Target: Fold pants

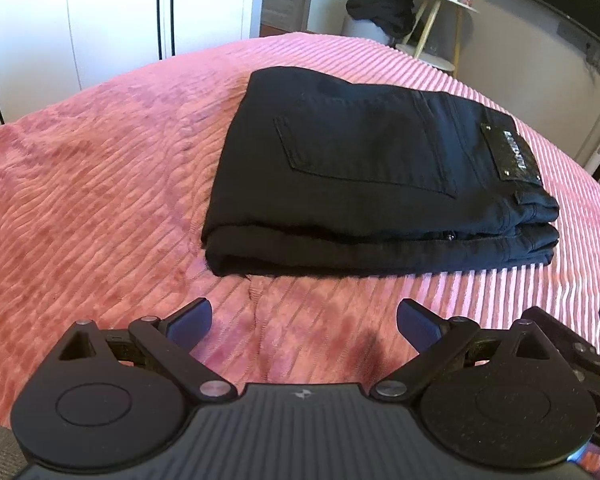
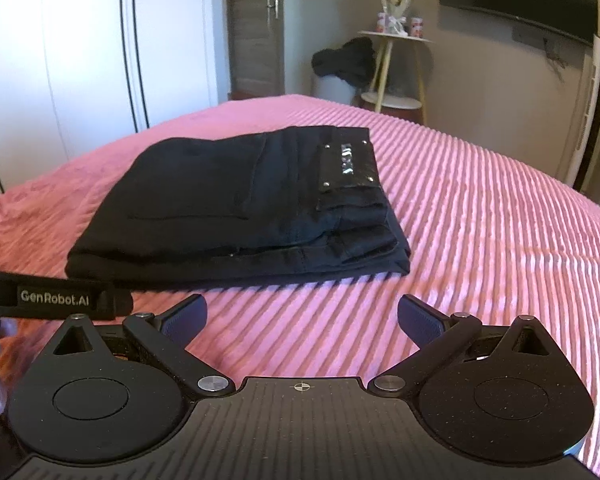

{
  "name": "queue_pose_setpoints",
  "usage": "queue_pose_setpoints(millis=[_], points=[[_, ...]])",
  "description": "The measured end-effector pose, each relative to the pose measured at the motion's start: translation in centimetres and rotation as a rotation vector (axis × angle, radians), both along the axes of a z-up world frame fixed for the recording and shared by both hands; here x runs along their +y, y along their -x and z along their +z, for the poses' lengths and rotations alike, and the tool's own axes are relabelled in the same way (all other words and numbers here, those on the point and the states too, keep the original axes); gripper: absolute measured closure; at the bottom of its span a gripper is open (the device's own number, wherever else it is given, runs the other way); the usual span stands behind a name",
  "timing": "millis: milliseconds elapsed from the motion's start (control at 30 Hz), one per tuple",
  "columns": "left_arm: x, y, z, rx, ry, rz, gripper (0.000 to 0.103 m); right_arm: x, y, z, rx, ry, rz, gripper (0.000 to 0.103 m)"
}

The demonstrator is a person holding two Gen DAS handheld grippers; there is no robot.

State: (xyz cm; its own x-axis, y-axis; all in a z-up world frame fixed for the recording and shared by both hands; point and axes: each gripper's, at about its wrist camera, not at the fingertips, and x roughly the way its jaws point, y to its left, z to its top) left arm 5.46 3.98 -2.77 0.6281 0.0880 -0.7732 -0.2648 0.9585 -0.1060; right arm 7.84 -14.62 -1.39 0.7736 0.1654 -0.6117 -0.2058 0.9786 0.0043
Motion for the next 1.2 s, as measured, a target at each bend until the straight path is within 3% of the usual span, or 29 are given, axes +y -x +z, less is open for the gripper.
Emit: queue_pose_setpoints(millis=[1200], points=[[0.05, -0.16, -0.27, 0.028, 0.029, -0.004, 0.004, -0.60, 0.51, 0.01, 0.007, -0.029, -0.022, 0.000]])
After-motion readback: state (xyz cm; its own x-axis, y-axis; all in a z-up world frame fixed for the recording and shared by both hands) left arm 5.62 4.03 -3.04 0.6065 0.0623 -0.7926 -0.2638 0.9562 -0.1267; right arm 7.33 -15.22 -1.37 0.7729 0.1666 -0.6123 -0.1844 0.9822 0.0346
